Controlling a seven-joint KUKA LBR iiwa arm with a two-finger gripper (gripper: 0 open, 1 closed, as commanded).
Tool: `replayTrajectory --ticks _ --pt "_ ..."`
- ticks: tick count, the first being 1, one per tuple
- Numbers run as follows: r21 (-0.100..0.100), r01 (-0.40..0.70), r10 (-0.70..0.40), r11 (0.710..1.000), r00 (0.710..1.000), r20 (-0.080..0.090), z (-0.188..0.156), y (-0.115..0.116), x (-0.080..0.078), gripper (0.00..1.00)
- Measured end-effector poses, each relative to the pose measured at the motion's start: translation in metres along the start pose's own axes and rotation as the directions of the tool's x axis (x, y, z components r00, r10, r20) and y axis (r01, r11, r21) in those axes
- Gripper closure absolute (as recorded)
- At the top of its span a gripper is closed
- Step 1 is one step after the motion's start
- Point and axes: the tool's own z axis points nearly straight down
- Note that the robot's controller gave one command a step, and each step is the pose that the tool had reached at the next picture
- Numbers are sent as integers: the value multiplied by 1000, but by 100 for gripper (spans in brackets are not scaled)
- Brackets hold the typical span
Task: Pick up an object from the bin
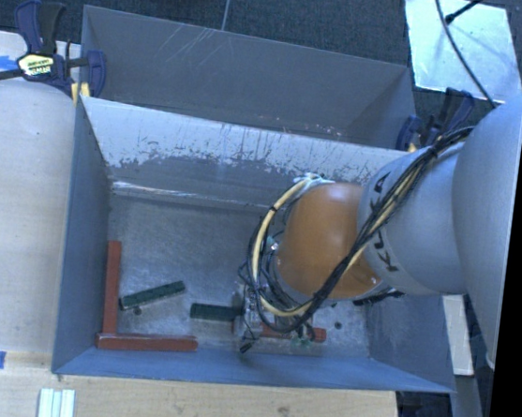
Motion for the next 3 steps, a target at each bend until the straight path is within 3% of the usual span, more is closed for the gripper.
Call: replayTrajectory --ticks 3 --pt "0 1 -1 1000 1000 0 0 0 0 100"
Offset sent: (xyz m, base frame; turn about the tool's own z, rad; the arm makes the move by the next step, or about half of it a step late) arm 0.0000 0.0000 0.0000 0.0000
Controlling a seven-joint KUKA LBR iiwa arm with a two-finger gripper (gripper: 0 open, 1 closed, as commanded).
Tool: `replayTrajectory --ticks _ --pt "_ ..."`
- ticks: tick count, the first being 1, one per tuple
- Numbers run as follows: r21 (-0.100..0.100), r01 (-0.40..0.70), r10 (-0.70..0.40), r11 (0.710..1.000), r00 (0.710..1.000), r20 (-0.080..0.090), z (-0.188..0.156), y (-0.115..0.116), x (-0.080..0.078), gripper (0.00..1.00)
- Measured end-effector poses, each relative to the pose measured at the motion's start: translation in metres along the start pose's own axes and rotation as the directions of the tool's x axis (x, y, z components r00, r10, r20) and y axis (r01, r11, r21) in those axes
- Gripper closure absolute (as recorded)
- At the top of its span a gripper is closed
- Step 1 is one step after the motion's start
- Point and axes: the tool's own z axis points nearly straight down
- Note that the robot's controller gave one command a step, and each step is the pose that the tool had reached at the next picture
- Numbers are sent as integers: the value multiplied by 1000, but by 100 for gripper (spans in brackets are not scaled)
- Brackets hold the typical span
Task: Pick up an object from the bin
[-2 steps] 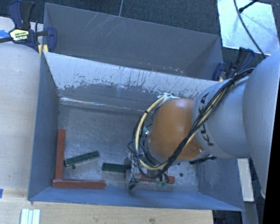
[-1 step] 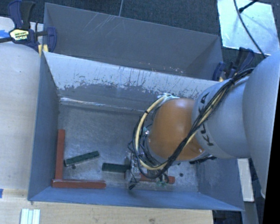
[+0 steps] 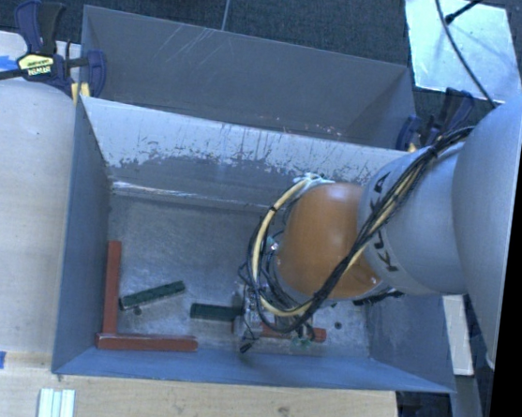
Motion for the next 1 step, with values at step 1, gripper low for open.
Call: replayTrajectory --ticks 1 --pt "0 0 0 1000 1000 0 0 0 0 100"
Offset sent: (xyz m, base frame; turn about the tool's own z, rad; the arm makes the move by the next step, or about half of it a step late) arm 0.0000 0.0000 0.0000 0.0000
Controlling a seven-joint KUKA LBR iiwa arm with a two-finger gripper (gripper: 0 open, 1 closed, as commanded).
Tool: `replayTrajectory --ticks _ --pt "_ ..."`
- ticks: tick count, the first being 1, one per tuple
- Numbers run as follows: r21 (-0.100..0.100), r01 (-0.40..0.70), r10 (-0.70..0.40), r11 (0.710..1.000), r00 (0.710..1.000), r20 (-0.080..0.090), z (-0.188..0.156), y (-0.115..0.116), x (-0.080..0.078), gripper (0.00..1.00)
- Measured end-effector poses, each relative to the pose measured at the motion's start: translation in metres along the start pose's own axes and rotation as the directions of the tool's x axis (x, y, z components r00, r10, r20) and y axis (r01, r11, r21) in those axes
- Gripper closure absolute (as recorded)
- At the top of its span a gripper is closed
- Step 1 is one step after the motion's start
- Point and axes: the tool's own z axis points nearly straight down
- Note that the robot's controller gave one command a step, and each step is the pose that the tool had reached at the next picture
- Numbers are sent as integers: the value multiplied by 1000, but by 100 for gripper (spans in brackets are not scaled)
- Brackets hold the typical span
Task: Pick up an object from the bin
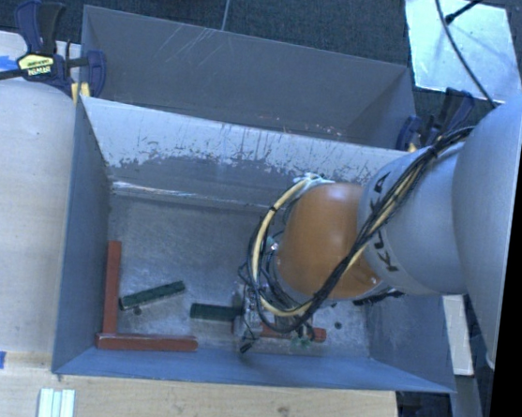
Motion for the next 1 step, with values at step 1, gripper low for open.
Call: replayTrajectory --ticks 1 --pt "-3 -37 37 999 999 1 0 -1 -5 100"
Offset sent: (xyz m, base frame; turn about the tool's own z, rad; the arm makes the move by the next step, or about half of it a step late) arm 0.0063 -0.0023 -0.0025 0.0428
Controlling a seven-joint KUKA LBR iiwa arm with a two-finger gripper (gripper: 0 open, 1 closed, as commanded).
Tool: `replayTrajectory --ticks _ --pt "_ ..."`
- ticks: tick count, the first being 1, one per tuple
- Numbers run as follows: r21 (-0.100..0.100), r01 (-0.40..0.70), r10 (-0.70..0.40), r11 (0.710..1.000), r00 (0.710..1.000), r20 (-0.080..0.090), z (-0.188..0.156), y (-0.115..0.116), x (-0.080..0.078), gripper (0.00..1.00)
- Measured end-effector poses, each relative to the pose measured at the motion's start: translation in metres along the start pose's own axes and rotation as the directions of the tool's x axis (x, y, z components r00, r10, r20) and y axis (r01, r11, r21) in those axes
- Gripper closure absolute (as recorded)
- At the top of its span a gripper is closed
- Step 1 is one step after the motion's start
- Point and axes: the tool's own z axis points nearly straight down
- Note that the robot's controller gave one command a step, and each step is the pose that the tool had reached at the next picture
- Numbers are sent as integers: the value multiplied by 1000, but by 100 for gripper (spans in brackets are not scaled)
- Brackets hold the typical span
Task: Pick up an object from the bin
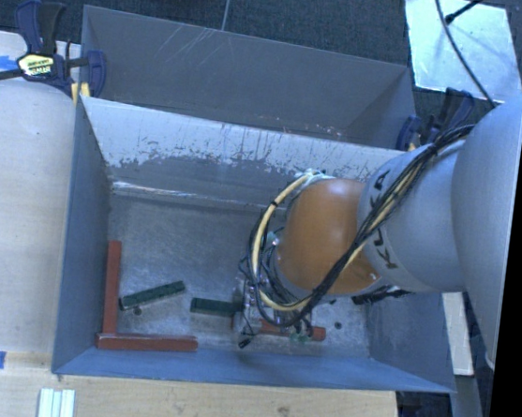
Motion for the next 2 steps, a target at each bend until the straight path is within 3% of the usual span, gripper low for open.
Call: replayTrajectory --ticks 1,2 --pt "1 224 -224 975 974 11 0 -34 1 100" --pt "4 291 -291 957 957 8 -6 -105 2 100"
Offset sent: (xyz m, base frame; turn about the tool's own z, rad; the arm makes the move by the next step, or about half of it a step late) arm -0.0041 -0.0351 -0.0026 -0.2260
